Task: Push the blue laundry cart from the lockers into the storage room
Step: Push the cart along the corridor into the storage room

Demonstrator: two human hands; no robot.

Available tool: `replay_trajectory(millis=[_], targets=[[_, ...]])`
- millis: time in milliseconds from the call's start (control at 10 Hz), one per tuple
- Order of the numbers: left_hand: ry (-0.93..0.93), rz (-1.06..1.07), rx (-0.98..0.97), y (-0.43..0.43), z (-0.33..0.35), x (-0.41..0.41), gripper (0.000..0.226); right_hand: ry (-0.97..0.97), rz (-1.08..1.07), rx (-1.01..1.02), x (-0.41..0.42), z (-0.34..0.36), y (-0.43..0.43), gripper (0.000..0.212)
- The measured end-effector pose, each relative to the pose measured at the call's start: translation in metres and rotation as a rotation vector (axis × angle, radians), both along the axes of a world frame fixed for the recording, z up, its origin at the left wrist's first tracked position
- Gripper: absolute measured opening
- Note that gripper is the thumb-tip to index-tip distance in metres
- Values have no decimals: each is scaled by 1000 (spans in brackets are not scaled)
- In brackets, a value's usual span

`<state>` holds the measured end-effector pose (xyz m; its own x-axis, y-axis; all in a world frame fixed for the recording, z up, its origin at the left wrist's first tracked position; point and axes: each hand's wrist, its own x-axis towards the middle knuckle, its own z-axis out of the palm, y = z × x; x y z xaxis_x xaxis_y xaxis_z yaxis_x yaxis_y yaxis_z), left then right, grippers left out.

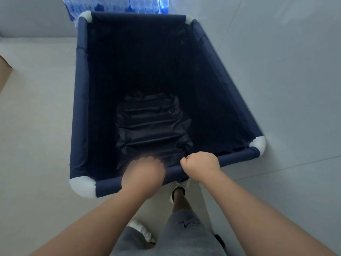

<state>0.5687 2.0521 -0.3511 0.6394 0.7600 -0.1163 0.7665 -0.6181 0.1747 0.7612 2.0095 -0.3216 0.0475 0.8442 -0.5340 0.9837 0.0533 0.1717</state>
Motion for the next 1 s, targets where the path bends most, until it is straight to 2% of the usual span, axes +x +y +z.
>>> replay_trajectory(millis=[400, 600, 700, 800, 900, 1000], targets=[[-15, 3, 26, 5, -2, 2, 59, -39, 1, 10, 0, -1, 4, 18], [-18, 14, 12, 4, -1, 1, 55, 7, -16, -47, 0, 2, 7, 15], [-32, 36, 6, 3, 0, 1, 50, 105, -227, -4, 2, 2, 8, 18], [-52, 95, -23, 4, 4, 2, 41, 170, -436, 57, 2, 0, 7, 40], [-55, 141, -59, 7, 16, 0, 40, 139, -431, 152, 1, -2, -1, 45], [-139, 234, -102, 9, 30, -10, 36, 163, -371, 411, -1, 7, -9, 43]])
